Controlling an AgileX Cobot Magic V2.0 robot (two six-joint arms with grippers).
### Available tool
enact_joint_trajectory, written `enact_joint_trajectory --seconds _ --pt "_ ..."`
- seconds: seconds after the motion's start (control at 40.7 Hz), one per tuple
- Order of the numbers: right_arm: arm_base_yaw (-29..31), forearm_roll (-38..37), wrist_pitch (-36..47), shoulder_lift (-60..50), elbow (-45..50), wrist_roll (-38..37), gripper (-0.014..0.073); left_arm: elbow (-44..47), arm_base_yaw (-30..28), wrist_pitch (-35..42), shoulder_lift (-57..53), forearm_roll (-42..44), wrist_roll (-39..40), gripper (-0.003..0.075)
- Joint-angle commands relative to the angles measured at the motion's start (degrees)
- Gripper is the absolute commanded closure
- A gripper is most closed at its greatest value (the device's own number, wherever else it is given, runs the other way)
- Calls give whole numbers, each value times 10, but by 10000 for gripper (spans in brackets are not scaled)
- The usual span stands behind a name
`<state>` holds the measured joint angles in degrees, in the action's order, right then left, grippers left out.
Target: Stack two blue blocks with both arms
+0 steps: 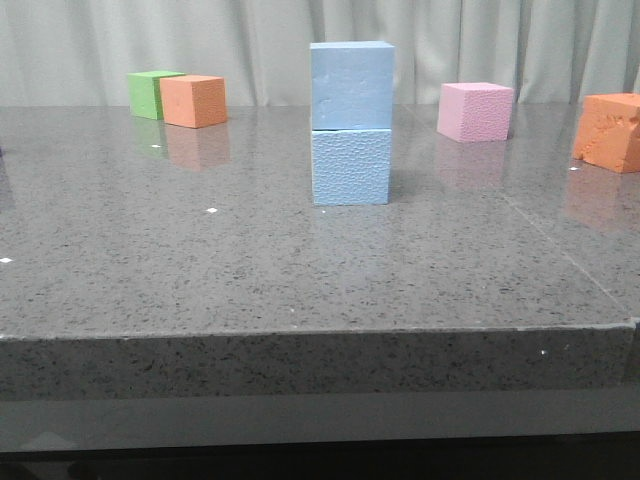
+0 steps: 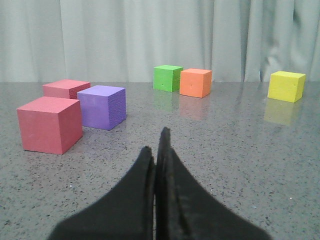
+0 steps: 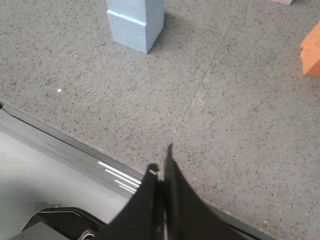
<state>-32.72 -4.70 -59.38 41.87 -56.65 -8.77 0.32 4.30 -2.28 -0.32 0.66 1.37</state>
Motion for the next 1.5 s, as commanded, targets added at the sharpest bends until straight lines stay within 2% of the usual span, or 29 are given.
enact_joint_trajectory --seconds 0.0,1.032,1.229,1.376,1.474 --pt "3 -11 30 -3 -14 5 662 1 -1 50 -11 0 -3 741" --pt "3 -10 35 -13 -7 5 662 1 -1 50 -11 -16 -3 741" --pt "94 -4 91 -110 67 27 658 1 0 50 -10 -16 -3 741" --pt "183 61 183 -204 180 169 657 1 0 50 -10 -16 -3 741" --pt "240 91 271 -271 261 199 659 1 0 50 -10 -16 -3 741"
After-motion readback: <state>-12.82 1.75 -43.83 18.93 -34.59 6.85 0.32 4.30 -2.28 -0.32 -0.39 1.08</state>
